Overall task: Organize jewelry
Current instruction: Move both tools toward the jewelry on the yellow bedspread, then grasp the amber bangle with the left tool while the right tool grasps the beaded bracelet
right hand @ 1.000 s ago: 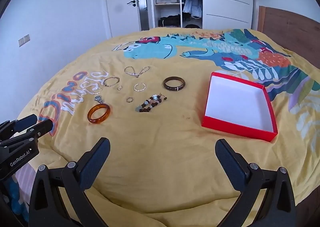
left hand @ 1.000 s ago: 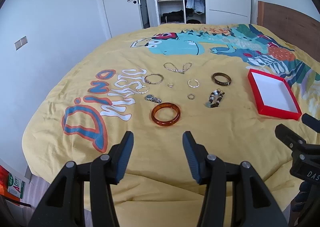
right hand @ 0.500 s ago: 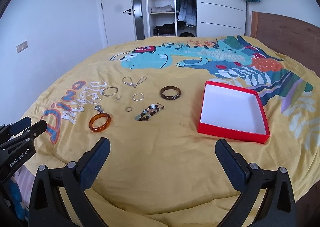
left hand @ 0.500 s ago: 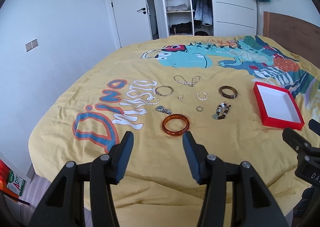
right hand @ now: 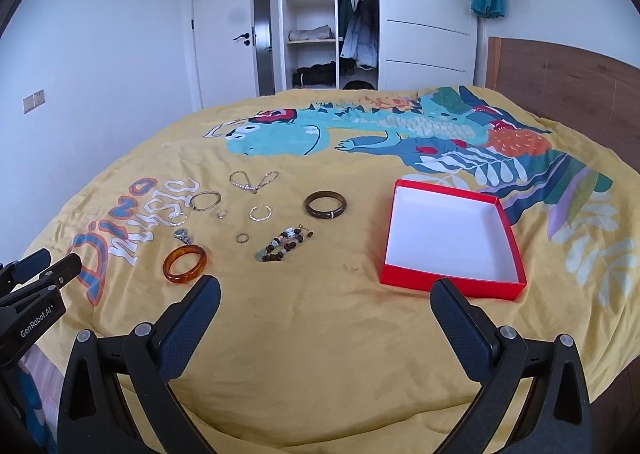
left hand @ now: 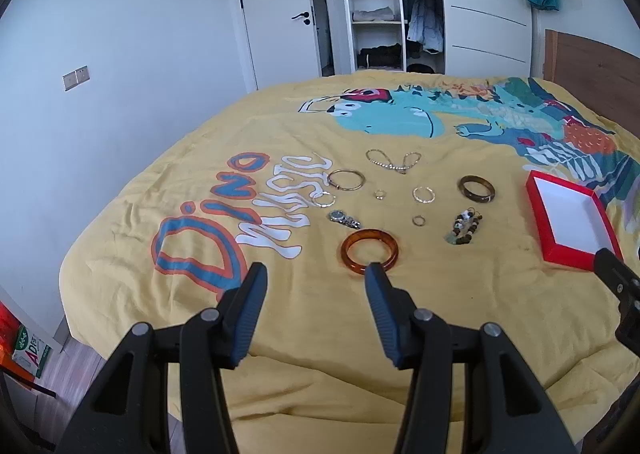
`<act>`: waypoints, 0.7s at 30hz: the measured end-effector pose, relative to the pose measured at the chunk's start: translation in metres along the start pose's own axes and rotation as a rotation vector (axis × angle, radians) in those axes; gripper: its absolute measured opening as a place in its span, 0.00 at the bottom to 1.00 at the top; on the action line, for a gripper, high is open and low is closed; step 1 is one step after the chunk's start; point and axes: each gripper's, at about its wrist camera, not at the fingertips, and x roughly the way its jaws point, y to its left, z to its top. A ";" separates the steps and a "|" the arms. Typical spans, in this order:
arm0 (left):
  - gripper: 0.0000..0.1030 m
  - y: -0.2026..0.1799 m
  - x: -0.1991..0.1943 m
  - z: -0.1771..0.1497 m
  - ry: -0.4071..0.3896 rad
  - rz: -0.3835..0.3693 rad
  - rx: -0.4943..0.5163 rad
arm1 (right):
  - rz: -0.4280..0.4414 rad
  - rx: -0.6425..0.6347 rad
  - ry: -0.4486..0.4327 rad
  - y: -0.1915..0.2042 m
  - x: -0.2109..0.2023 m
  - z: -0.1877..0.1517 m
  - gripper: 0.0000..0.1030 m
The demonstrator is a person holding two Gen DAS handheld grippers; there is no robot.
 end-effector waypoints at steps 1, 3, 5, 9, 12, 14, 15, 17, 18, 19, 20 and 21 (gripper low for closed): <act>0.47 0.001 0.004 0.000 0.015 0.002 0.001 | 0.003 0.006 0.007 -0.001 0.003 0.000 1.00; 0.47 0.005 0.012 -0.001 0.031 0.002 -0.008 | 0.009 0.014 0.021 -0.001 0.008 -0.002 1.00; 0.47 0.009 0.019 -0.003 0.040 0.011 -0.018 | 0.018 0.011 0.036 -0.001 0.016 -0.003 1.00; 0.47 0.014 0.036 -0.006 0.078 -0.009 -0.027 | 0.047 0.013 0.069 0.003 0.033 -0.007 0.99; 0.47 0.014 0.051 -0.007 0.106 -0.035 -0.031 | 0.072 0.008 0.098 0.007 0.047 -0.009 0.94; 0.47 0.013 0.060 -0.007 0.125 -0.047 -0.032 | 0.085 0.010 0.115 0.008 0.058 -0.010 0.91; 0.47 0.013 0.065 -0.007 0.131 -0.050 -0.034 | 0.088 0.012 0.122 0.009 0.063 -0.010 0.91; 0.47 0.013 0.073 -0.005 0.137 -0.048 -0.040 | 0.096 0.021 0.133 0.009 0.072 -0.011 0.90; 0.47 0.014 0.077 -0.004 0.140 -0.047 -0.043 | 0.104 0.029 0.140 0.008 0.076 -0.011 0.88; 0.47 0.014 0.082 -0.003 0.144 -0.046 -0.045 | 0.110 0.035 0.146 0.008 0.081 -0.010 0.86; 0.47 0.015 0.086 -0.001 0.147 -0.044 -0.048 | 0.115 0.041 0.151 0.008 0.086 -0.010 0.85; 0.47 0.015 0.092 0.001 0.152 -0.042 -0.054 | 0.121 0.048 0.157 0.008 0.091 -0.009 0.85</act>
